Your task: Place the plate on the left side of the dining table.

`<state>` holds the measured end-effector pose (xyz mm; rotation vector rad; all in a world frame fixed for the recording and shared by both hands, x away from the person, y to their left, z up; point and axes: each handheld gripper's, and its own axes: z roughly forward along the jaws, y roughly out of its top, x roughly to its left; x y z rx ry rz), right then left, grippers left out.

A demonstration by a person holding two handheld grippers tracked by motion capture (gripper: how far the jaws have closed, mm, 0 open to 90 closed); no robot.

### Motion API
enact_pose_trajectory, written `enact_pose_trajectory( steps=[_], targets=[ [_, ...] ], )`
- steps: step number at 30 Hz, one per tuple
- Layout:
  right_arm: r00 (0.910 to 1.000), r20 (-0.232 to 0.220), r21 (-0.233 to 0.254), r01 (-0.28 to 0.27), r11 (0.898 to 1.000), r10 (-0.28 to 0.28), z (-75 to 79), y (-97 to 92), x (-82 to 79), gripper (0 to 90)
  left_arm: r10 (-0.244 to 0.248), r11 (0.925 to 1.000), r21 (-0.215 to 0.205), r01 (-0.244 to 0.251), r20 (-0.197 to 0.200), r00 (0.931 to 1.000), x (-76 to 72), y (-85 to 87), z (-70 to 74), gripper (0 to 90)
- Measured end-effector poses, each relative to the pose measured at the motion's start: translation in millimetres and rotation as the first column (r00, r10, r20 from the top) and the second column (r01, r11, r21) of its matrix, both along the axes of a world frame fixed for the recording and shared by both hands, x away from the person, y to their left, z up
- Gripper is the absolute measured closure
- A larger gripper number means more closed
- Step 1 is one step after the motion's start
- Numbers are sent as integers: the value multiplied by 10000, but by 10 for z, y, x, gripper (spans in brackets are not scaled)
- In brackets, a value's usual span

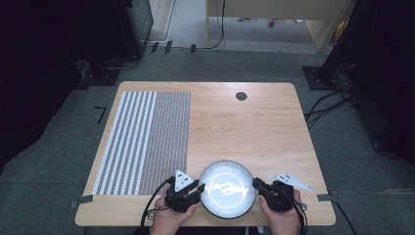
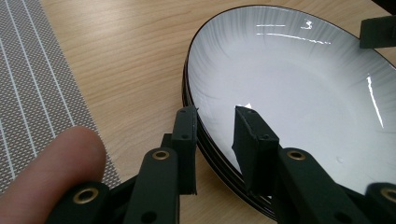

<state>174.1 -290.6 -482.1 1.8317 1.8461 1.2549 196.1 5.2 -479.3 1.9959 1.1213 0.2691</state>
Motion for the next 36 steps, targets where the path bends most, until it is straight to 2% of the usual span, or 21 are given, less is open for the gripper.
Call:
enact_pose_trajectory(
  steps=[4,6,9,16,21,26,32,36],
  targets=[
    [10000,-49,275,41,9996,-39,5,-20,-1,809,59,9999,101,-59,11,10000,-4,-16,-8,711],
    [9997,-231,680,37,9977,-21,-4,-35,9,776,63,9999,143,-63,13,10000,-5,-19,-7,711],
    [9991,-415,1025,33,9947,9,-37,-54,21,773,42,9998,185,-42,17,10000,-4,-21,-2,715],
    [9995,-304,855,-81,9963,107,-32,-40,23,763,110,9996,273,-112,66,9999,-11,-36,-15,716],
    [9997,-225,1658,2,9862,36,-27,-105,22,762,121,9996,250,-122,76,9999,-10,-35,-17,717],
    [9996,-286,1527,90,9882,-47,-39,-89,27,761,136,9994,312,-140,121,9998,-15,-41,-10,717],
    [9988,-479,2199,186,9753,-82,-59,-141,43,768,202,9991,366,-210,210,9996,-25,-54,-13,719],
    [9988,-486,1857,187,9824,-98,-66,-109,49,777,237,9990,374,-246,241,9994,-26,-58,-14,720]
  ],
)
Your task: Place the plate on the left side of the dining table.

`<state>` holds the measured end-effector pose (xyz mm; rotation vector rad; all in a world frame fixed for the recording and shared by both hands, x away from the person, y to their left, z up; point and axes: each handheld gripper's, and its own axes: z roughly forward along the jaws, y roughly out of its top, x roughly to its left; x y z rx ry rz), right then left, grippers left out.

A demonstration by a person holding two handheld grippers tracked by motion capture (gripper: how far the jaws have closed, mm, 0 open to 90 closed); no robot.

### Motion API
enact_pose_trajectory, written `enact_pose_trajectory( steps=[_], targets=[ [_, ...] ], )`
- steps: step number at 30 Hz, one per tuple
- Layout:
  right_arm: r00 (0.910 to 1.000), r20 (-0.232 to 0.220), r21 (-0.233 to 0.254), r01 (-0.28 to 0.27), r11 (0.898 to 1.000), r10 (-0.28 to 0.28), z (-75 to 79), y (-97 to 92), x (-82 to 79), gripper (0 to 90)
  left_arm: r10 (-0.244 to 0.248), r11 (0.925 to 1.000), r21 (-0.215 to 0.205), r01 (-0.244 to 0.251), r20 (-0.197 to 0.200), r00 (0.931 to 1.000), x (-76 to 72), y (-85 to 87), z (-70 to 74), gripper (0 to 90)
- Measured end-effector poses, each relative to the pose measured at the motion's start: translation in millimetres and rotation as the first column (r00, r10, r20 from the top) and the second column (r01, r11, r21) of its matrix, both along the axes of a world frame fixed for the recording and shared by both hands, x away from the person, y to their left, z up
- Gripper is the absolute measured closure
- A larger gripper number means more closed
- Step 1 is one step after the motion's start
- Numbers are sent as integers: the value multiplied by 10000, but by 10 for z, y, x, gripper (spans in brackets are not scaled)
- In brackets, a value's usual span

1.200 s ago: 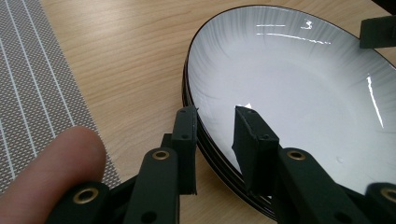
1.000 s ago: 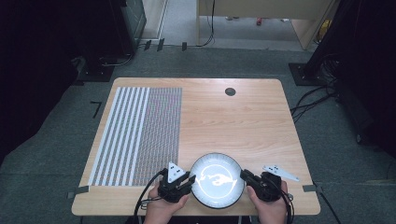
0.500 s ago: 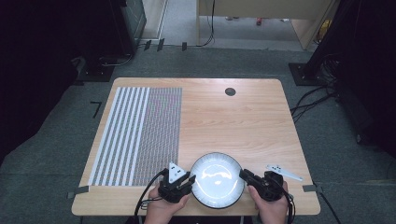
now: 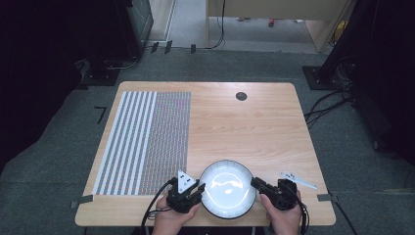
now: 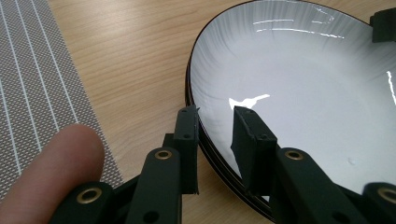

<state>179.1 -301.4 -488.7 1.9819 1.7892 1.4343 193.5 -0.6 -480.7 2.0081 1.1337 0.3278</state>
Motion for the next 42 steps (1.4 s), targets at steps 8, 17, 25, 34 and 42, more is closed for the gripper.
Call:
enact_pose_trajectory(
  steps=[8,17,25,34,42],
  targets=[
    [9996,86,-629,290,9976,-285,-5,59,1,864,54,10000,4,-54,24,10000,1,-7,-8,720],
    [9986,187,-900,518,9946,-503,-4,90,2,886,7,10000,-99,-7,-22,10000,8,-5,-5,711],
    [9985,226,-979,522,9938,-503,0,88,2,890,-122,9995,-292,121,-52,9999,23,9,1,678],
    [9985,209,-1048,527,9931,-508,18,71,1,891,34,9977,-673,-41,-107,9999,66,103,47,653],
    [9979,317,-1157,590,9915,-557,40,56,-6,892,-43,9963,-854,38,-58,10000,55,116,81,640]
  ],
)
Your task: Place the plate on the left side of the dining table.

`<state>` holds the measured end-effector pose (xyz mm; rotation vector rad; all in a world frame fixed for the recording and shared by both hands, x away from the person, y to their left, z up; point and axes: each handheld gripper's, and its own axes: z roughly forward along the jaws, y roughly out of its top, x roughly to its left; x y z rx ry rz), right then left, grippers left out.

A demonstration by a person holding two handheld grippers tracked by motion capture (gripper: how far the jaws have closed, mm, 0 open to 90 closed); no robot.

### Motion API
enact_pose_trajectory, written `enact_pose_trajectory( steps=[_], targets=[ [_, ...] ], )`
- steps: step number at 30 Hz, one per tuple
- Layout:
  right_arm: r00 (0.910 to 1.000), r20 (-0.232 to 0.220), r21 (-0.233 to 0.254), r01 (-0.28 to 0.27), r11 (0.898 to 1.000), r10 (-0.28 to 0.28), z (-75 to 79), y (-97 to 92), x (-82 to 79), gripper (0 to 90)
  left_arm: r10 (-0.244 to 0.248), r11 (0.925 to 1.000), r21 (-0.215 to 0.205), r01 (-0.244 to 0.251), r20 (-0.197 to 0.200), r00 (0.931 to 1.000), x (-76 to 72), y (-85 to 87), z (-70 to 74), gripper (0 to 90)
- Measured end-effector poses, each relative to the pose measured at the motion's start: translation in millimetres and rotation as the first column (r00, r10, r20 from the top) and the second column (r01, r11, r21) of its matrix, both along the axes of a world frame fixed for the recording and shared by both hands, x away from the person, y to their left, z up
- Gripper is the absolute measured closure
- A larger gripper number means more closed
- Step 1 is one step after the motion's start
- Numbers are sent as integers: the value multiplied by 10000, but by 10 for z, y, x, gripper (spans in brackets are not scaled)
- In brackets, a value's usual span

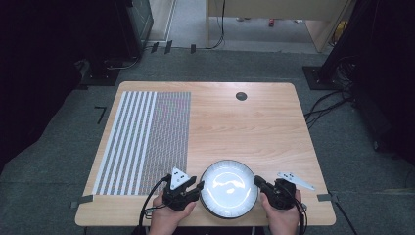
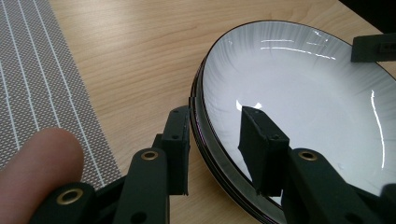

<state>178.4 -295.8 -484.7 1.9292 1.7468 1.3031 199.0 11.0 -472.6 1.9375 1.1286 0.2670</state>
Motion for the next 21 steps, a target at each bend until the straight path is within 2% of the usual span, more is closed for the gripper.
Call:
enact_pose_trajectory(
  steps=[14,18,21],
  targets=[
    [9997,216,-146,78,9999,-75,50,-32,-20,892,-268,9991,-316,267,-47,9996,-26,-15,33,607],
    [9996,254,-180,116,9998,-111,61,-42,-28,891,-473,9980,-426,475,57,9989,-59,-39,54,612],
    [9995,291,-193,137,9997,-132,68,-46,-34,892,-720,9968,-349,722,81,9974,-83,-83,55,609]
  ],
)
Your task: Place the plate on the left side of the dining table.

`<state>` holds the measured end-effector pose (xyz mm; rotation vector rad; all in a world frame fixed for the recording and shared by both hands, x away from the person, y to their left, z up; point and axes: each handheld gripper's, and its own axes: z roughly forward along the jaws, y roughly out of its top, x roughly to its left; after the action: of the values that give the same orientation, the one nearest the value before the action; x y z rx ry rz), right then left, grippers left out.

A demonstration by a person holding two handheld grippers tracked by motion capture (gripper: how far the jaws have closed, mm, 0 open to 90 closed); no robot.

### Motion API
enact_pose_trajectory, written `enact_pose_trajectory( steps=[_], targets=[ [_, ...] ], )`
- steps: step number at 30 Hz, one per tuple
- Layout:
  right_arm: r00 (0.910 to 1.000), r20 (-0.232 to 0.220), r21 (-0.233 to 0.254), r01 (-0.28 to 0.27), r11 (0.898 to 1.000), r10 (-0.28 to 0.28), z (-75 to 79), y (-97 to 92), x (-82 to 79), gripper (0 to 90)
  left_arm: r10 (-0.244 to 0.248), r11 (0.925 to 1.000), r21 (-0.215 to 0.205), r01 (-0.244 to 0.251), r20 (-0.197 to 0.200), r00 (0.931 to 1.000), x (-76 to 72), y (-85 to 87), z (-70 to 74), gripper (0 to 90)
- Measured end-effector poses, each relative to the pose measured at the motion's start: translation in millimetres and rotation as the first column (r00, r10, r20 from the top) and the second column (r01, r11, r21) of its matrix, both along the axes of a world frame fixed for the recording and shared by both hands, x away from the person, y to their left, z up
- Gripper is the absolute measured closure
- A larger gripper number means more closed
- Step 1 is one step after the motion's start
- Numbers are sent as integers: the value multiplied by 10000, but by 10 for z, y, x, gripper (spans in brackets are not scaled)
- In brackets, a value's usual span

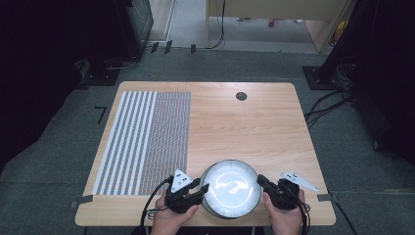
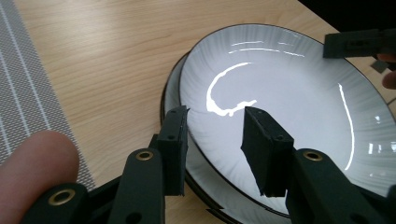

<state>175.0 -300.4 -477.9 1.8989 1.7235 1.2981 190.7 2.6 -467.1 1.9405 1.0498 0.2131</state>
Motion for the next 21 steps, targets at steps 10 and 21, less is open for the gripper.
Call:
enact_pose_trajectory(
  steps=[10,21],
  targets=[
    [9999,94,-39,89,10000,-89,20,-25,-17,892,-429,9981,415,451,-523,9977,-1,-96,-92,582],
    [9998,169,-45,-57,10000,58,26,-56,-23,881,-380,9977,543,417,-677,9970,11,-114,-129,581]
  ],
)
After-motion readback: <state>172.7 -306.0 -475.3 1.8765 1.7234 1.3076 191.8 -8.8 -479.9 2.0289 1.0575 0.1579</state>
